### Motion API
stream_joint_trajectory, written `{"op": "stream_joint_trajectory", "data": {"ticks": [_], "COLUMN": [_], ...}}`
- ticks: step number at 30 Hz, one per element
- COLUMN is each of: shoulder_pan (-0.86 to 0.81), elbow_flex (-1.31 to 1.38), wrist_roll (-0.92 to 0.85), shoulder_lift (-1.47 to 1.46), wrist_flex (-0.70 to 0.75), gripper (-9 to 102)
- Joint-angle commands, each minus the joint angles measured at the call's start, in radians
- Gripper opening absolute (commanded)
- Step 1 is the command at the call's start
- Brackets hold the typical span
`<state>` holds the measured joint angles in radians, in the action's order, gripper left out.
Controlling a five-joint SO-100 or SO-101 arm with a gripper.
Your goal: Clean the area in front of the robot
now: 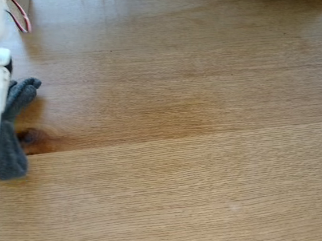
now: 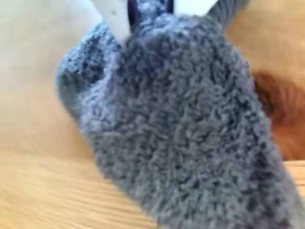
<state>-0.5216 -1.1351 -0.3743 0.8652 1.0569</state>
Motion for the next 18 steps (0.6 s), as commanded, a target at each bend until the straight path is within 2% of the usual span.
{"op": "stream_joint_trajectory", "data": {"ticks": [1, 3, 7, 10, 14, 18], "shoulder_pan": [-0.066, -0.12, -0.252, -0.345, -0.43, -0.445], "elbow_flex": [0.017, 0.015, 0.012, -0.025, -0.224, -0.568], "wrist_roll": [0.13, 0.161, 0.112, 0.055, 0.008, -0.005], "shoulder_lift": [0.374, 0.42, 0.451, 0.46, 0.514, 0.626], "wrist_flex": [0.129, 0.222, 0.373, 0.431, 0.316, 0.014], "gripper": [0, 0, 0, 0, 0, 0]}}
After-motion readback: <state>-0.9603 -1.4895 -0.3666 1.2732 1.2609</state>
